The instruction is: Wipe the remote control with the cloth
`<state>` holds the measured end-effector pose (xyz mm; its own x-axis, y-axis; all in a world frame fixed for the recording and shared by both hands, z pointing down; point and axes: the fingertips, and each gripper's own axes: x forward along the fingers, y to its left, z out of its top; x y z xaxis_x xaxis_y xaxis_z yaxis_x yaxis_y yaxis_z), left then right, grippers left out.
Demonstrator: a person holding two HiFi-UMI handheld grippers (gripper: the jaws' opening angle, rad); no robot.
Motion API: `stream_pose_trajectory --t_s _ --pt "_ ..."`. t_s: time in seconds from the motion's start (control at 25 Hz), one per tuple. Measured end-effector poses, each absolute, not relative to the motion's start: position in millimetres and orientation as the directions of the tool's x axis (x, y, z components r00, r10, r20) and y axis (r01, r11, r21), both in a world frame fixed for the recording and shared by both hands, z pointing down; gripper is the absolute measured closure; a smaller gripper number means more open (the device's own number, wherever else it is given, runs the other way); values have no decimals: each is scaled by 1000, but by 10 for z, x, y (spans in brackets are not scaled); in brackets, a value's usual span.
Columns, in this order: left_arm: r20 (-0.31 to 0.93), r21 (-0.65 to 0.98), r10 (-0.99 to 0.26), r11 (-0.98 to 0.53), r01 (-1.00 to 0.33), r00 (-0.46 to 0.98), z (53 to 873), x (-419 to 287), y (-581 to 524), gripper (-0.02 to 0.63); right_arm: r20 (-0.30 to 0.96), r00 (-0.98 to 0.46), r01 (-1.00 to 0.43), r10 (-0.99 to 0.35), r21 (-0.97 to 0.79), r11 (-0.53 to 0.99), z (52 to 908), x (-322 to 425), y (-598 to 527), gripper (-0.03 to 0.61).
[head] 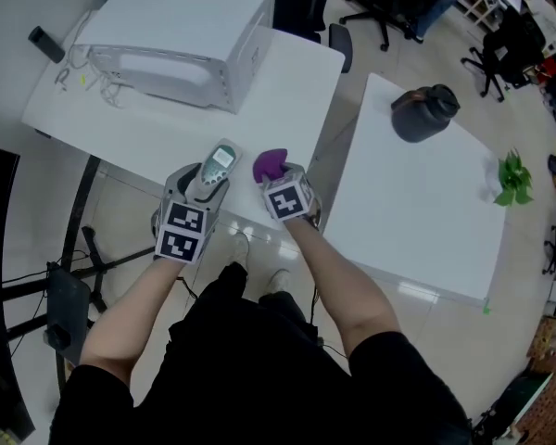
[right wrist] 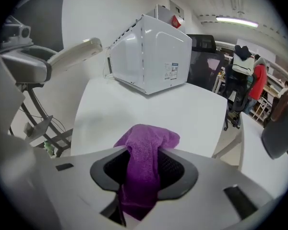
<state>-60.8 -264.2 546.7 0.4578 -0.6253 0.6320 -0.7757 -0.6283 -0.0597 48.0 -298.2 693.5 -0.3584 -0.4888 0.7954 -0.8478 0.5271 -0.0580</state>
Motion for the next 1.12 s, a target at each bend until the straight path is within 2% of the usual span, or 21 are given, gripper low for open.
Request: stream_pose_trajectory --t_s 0.16,0.4,0.52,0.64,0.8,0.92,1.12 --pt "607 -112 -669 -607 -787 429 5313 -614 -2466 376 738 -388 -835 -552 -28 550 6429 558 -2812 430" --pt "590 -171 -713 -569 -804 379 5191 -591 -1995 377 525 -554 -774 -647 -37 632 5135 501 -2214 431" --pt "584 -241 -724 -585 -774 366 5139 -519 -1774 377 442 -638 -698 -631 15 716 4536 250 -1876 431" --pt "564 -319 -737 -611 -724 373 5032 -414 -1619 377 450 -702 -593 -552 59 803 4288 -149 -1544 431" --pt "516 -426 -754 -637 -642 405 4807 -359 -1436 377 528 -689 -520 -495 114 846 4323 -538 -1257 431" --pt "484 -477 -757 -649 -593 439 4664 -446 -1258 377 552 -648 -543 -526 149 826 4349 -617 -1220 433" --pt "451 -458 -767 -638 -619 456 4454 -715 -1146 379 519 -555 -659 -650 202 724 4158 -407 -1467 434"
